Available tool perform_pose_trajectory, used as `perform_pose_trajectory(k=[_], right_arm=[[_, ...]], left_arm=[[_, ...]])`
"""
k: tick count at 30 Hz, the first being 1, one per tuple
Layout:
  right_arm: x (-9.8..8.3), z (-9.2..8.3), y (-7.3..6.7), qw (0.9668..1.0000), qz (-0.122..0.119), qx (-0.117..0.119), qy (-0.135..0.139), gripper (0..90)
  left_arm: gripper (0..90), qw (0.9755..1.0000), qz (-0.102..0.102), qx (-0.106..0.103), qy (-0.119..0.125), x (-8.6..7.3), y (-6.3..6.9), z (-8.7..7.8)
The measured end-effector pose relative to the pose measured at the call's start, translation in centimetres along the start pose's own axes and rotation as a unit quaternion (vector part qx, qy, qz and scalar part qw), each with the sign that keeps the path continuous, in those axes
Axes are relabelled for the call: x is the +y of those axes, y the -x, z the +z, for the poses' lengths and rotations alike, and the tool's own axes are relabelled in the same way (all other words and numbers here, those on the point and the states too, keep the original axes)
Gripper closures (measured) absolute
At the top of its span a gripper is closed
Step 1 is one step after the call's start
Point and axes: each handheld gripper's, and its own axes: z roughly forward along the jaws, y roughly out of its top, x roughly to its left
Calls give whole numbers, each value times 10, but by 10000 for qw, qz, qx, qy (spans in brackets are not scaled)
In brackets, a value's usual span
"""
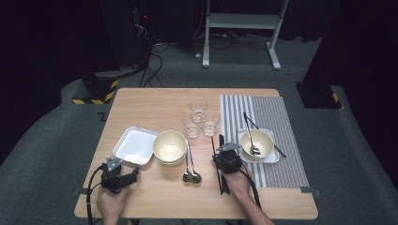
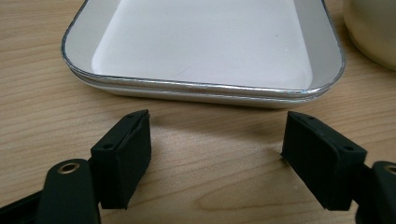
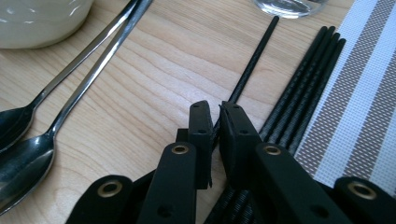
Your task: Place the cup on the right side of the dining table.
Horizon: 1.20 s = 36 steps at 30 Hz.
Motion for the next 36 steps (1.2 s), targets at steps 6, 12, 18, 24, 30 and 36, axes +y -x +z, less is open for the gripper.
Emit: perform_pose_trajectory(k=[6, 12, 18, 24, 30, 36], right_arm=[[1, 2, -7, 10000, -45, 62, 14, 834], [3, 4, -14, 9998, -135, 117, -6, 836], [5, 7, -20, 9996, -193, 195, -19, 838], [7, 11, -27, 9994, -213, 254, -31, 837], [11, 14, -32, 9992, -252, 297, -41, 839], [15, 18, -34, 9991, -256, 322, -31, 841]], left_arm=[[241, 10000, 2, 5, -6, 0, 0, 0], [241, 10000, 2, 5, -6, 0, 0, 0], [241, 10000, 12, 11, -3, 0, 0, 0], [241, 10000, 18, 19, -9, 0, 1, 0], [240, 10000, 28, 27, -13, 0, 1, 0], [239, 10000, 40, 29, -13, 0, 1, 0]])
